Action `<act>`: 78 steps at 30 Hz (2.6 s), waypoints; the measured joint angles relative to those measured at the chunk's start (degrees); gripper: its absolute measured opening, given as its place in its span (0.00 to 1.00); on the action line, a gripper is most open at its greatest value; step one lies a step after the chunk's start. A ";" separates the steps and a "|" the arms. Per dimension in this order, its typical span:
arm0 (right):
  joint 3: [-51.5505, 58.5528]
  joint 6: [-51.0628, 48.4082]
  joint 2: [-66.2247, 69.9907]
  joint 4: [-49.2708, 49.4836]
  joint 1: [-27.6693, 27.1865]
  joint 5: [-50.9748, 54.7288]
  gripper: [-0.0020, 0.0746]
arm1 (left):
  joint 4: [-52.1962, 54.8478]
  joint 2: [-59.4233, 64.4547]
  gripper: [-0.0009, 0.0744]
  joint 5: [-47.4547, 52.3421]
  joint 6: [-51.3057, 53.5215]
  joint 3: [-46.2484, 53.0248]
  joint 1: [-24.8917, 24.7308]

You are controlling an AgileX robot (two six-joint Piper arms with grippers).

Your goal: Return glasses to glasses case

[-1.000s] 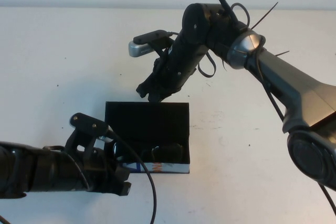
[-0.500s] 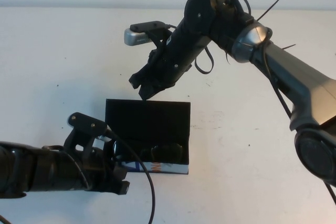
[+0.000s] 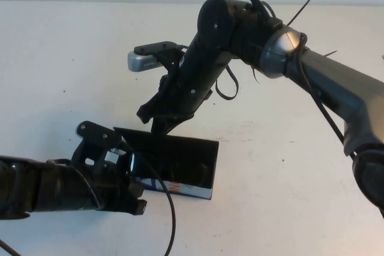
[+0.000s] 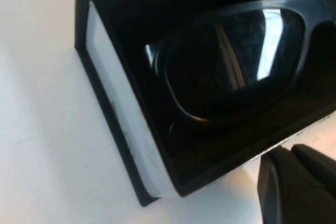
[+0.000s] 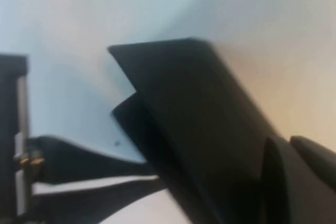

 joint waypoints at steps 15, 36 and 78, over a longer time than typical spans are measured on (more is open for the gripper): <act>15.04 1.36 -5.76 1.10 2.99 0.09 0.01 | -0.22 0.00 0.01 -0.25 0.04 0.00 0.00; 16.48 5.30 -15.85 -8.07 3.15 -0.11 0.01 | 28.15 -29.26 0.01 1.49 -29.77 0.00 0.00; 95.42 17.85 -107.67 -17.10 3.43 -38.10 0.01 | 27.28 -93.77 0.01 -20.98 -33.16 34.29 0.00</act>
